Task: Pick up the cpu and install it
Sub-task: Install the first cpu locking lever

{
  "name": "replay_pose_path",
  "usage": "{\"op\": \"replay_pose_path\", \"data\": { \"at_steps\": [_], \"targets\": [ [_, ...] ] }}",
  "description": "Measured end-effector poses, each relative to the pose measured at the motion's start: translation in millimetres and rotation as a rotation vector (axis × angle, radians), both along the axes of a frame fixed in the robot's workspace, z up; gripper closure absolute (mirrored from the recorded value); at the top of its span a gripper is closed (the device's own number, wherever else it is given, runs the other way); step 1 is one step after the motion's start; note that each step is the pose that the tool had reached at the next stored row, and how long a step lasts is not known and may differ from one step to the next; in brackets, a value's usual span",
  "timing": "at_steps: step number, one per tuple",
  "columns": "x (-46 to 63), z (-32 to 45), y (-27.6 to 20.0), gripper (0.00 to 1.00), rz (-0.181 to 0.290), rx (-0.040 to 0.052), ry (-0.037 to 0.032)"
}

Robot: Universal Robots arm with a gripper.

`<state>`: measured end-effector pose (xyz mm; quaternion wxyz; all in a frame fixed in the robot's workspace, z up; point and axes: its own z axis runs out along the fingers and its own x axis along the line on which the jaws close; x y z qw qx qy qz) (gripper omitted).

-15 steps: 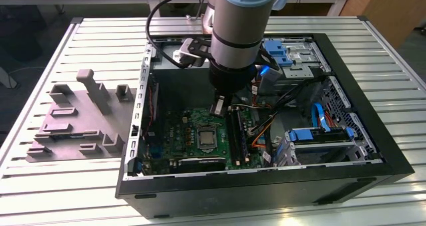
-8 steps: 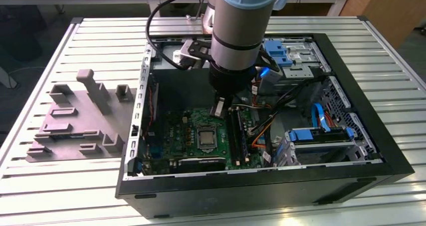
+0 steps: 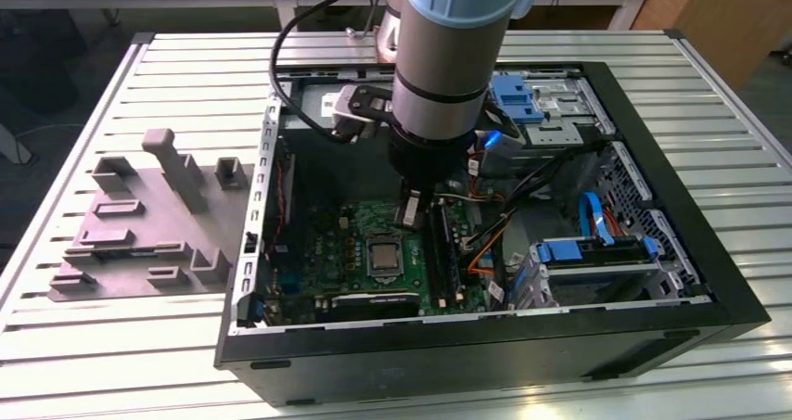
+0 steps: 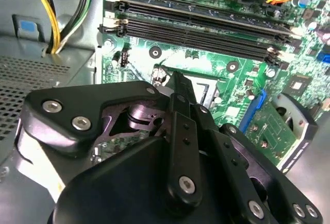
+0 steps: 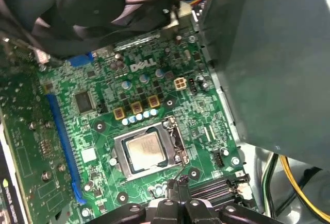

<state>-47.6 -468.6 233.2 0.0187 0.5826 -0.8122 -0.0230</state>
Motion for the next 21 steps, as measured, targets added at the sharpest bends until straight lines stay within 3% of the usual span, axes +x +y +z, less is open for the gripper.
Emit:
{"op": "replay_pose_path", "data": {
  "at_steps": [4, 7, 12, 21],
  "targets": [
    [0.0, -1.5, -0.1, 0.89, 0.069, -0.0003, 0.0001],
    [-0.2, -1.7, -0.1, 0.89, 0.094, -0.0039, 0.0002],
    [-0.2, -2.2, -0.1, 0.89, 0.131, -0.0353, 0.0022],
    [-1.0, -7.1, -1.5, 0.89, 0.222, -0.0364, 0.0015]
  ]
}}
